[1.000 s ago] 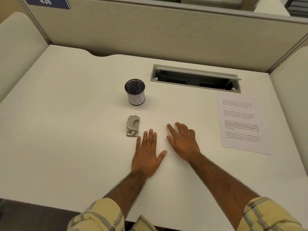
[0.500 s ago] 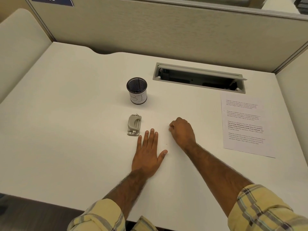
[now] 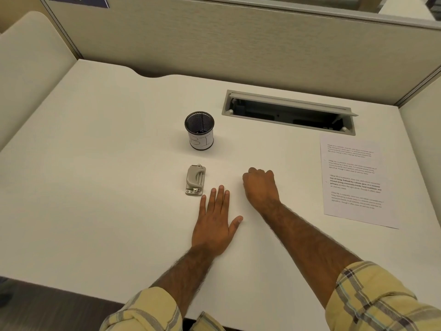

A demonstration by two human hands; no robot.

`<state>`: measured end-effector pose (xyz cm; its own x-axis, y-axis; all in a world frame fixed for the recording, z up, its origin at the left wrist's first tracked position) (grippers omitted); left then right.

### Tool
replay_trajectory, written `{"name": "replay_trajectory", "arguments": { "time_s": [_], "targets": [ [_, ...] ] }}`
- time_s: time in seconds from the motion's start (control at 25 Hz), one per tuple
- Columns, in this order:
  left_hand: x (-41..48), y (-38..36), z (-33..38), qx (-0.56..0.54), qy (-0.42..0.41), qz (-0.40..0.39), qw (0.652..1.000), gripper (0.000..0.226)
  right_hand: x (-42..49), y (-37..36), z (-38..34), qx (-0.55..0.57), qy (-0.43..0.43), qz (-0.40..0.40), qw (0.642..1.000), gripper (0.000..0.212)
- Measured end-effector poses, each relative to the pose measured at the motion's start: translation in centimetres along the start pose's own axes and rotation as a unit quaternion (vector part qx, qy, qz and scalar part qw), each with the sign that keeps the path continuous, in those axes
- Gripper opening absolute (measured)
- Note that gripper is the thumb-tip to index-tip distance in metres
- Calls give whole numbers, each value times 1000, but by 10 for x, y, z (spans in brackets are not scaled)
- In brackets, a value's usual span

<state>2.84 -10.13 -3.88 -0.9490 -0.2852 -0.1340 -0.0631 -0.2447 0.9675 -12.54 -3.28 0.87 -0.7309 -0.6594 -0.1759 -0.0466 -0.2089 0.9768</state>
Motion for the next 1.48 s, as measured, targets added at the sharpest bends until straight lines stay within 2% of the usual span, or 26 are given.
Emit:
{"name": "replay_trajectory", "arguments": {
  "time_s": [0.24,0.32,0.36,0.4,0.52,0.6,0.68,0.88,1.0,1.16,1.32,1.48],
  "targets": [
    [-1,1,1,-2,0,-8,1000,81,8,1,-3,5,12,9,1000,16],
    [-1,2,0,-4,0,-9,1000,81,11,3,5,78,-27,-6,997,17],
    [-1,2,0,-6,0,-9,1000,82,13,6,10,150,-52,-12,987,14],
    [-1,2,1,-8,0,-9,1000,83,15,11,15,239,-76,-18,968,9],
    [-1,2,2,-16,-1,-7,1000,85,33,47,19,463,-99,-11,881,7],
    [-2,2,2,-23,-2,-7,1000,86,54,77,18,526,-104,15,844,4],
    [-2,2,1,-28,-2,-3,1000,86,75,104,12,540,-98,43,835,10],
    [-2,1,0,-36,-6,14,999,82,115,131,-15,503,-69,59,859,28],
    [-1,2,0,-34,-11,21,999,81,135,136,-30,460,-69,61,883,28],
    [-2,3,-1,-38,-13,27,999,80,155,145,-47,380,-58,54,922,9],
    [-2,3,-2,-41,-12,31,999,80,165,149,-55,317,-29,54,947,7],
    [-1,2,-2,-50,-15,29,998,81,169,147,-53,298,-25,63,952,7]
  ]
}}
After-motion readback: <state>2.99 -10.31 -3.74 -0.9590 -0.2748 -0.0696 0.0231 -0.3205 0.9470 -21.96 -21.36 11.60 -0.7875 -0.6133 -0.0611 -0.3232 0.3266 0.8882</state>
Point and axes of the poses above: each hand's wrist, its own x-axis towards the middle knuckle, its own y-axis out of the back of the hand, z = x × y, the point moved 5 cm from there along x, towards the middle knuckle, and after that the axes turned 2 degrees about y, right-handed, at the moved point
